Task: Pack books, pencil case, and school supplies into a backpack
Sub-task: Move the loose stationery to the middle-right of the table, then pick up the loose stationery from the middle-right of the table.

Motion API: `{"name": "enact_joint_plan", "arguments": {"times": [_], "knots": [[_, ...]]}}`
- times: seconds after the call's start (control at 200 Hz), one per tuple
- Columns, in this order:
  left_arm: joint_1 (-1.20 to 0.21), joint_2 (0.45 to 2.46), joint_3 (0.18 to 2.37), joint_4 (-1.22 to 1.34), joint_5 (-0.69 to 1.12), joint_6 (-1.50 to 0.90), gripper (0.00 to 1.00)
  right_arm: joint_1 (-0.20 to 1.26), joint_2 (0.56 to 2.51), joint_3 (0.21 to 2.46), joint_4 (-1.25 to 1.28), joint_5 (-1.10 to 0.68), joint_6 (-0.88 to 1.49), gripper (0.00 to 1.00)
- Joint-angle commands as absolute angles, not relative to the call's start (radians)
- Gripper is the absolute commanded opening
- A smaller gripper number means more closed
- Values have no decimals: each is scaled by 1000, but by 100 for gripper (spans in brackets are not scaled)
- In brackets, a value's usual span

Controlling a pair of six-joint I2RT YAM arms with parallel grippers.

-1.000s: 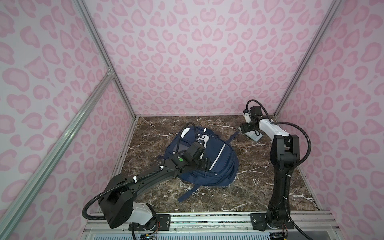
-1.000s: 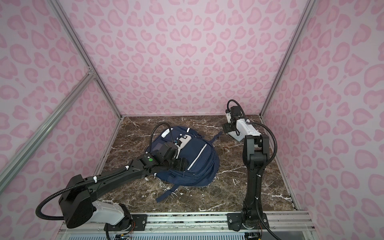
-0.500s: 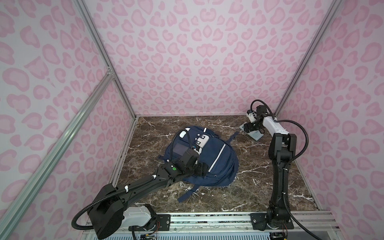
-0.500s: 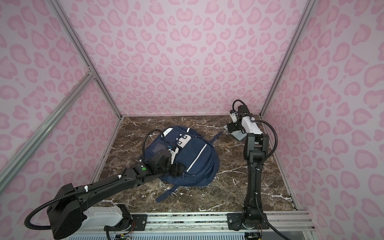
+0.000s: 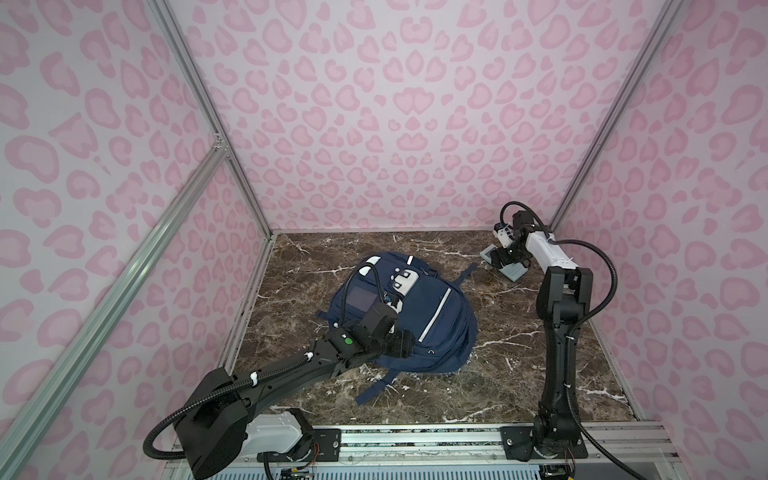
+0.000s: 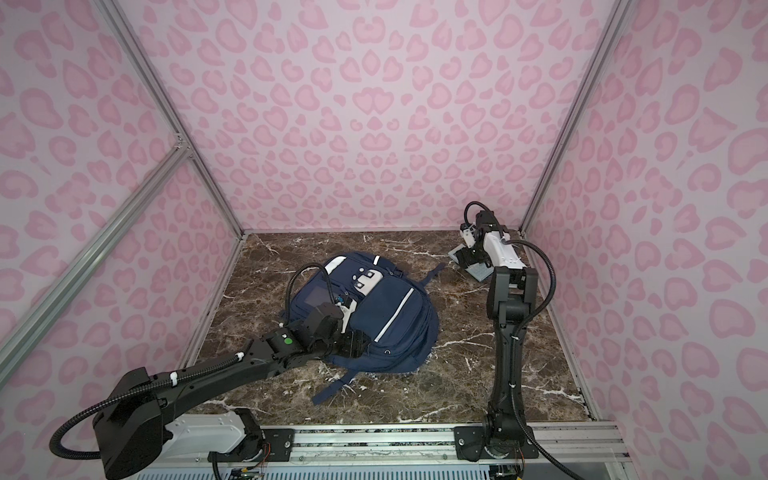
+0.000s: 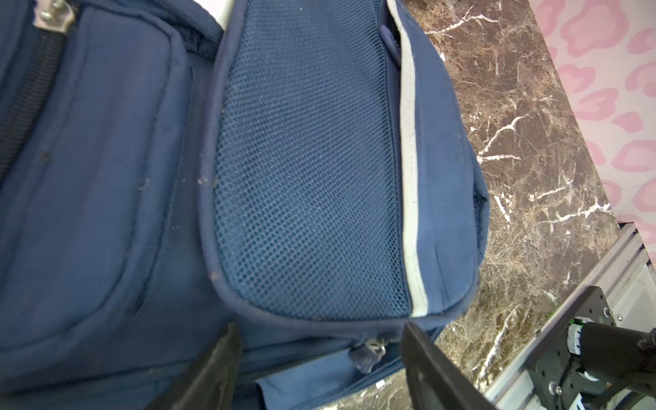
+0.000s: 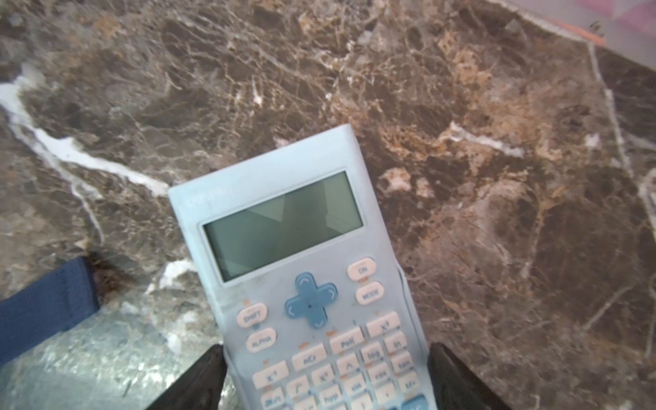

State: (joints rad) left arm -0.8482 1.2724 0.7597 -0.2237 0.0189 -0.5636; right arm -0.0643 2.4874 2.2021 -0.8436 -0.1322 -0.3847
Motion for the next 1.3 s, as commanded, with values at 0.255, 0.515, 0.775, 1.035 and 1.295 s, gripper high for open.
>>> {"name": "enact_joint_plan", "arguments": {"times": [0.255, 0.515, 0.775, 1.035, 1.295], "knots": [[-848, 1252, 769, -247, 34, -566, 74, -21, 2488, 2094, -1092, -87, -225, 75], [-853, 1176, 753, -279, 29, -572, 73, -4, 2221, 1790, -999, -137, -100, 74], [-861, 1099, 755, -306, 22, -579, 73, 1, 2131, 1733, -914, -69, -61, 99], [-872, 1059, 765, -335, 12, -580, 74, 64, 2110, 1597, -851, -81, -73, 99], [-874, 1045, 791, -345, 18, -570, 74, 75, 2119, 1541, -923, 49, -27, 99]]}}
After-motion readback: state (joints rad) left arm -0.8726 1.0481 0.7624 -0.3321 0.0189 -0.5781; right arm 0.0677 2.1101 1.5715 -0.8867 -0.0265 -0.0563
